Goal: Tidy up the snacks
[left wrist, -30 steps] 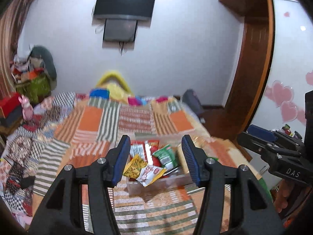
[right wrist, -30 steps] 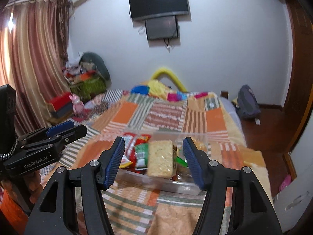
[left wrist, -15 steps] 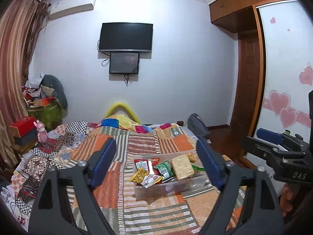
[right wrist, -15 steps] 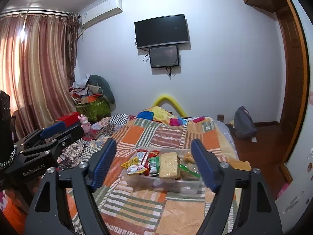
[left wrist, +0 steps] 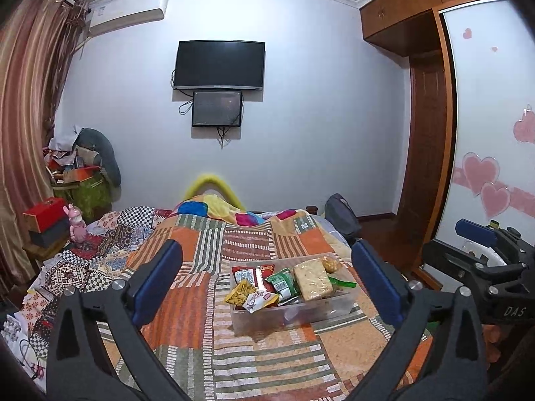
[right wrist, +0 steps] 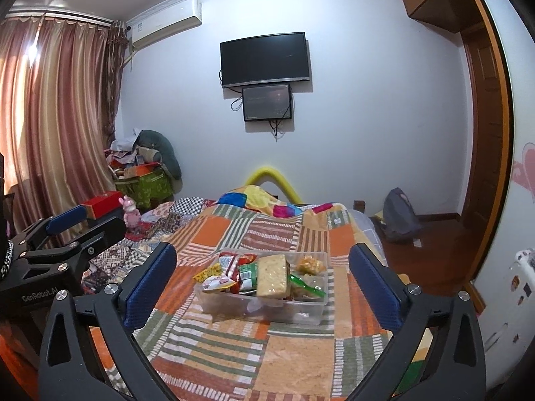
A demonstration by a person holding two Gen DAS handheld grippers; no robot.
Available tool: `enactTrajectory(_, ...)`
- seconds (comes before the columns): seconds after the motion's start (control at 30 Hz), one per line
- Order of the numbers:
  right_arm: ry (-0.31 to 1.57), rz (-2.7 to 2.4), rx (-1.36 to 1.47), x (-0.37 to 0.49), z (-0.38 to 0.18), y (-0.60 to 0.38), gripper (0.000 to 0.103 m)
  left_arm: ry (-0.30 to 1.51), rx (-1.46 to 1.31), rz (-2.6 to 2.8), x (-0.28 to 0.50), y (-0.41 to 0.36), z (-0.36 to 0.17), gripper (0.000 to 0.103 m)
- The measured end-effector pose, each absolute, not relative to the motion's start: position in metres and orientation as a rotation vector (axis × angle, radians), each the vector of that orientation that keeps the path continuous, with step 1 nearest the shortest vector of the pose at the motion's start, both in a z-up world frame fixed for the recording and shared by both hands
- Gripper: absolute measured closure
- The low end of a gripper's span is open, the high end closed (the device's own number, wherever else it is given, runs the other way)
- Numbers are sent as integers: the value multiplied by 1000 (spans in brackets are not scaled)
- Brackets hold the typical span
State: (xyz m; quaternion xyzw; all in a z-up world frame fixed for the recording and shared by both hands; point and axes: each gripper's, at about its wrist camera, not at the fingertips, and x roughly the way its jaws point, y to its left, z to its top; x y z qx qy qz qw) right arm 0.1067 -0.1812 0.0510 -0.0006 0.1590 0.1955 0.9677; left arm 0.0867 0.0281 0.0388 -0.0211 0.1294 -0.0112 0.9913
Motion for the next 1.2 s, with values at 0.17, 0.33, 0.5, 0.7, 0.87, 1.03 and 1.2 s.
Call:
enactTrajectory(0.17, 320, 396, 0, 106, 51, -183, 0, 258, -41, -18, 85, 28, 39, 0)
enactTrajectory(0.33, 317, 392, 0, 102, 50, -186, 0, 254, -38, -20, 84, 27, 40, 0)
enactTrajectory(0.5, 314, 392, 1, 99, 52, -188, 0, 252, -37, -22, 83, 26, 40, 0)
enactTrajectory(0.7, 313, 390, -4, 97, 52, -187, 0, 251, -35, -24, 82, 26, 40, 0)
enactTrajectory(0.87, 312, 390, -15, 96, 54, -188, 0, 253, -37, -24, 80, 26, 40, 0)
enactTrajectory(1.03, 314, 390, -14, 96, 54, -189, 0, 255, -38, -24, 80, 27, 40, 0)
enactTrajectory(1.2, 316, 386, -17, 96, 54, -188, 0, 258, -43, -24, 81, 28, 41, 0)
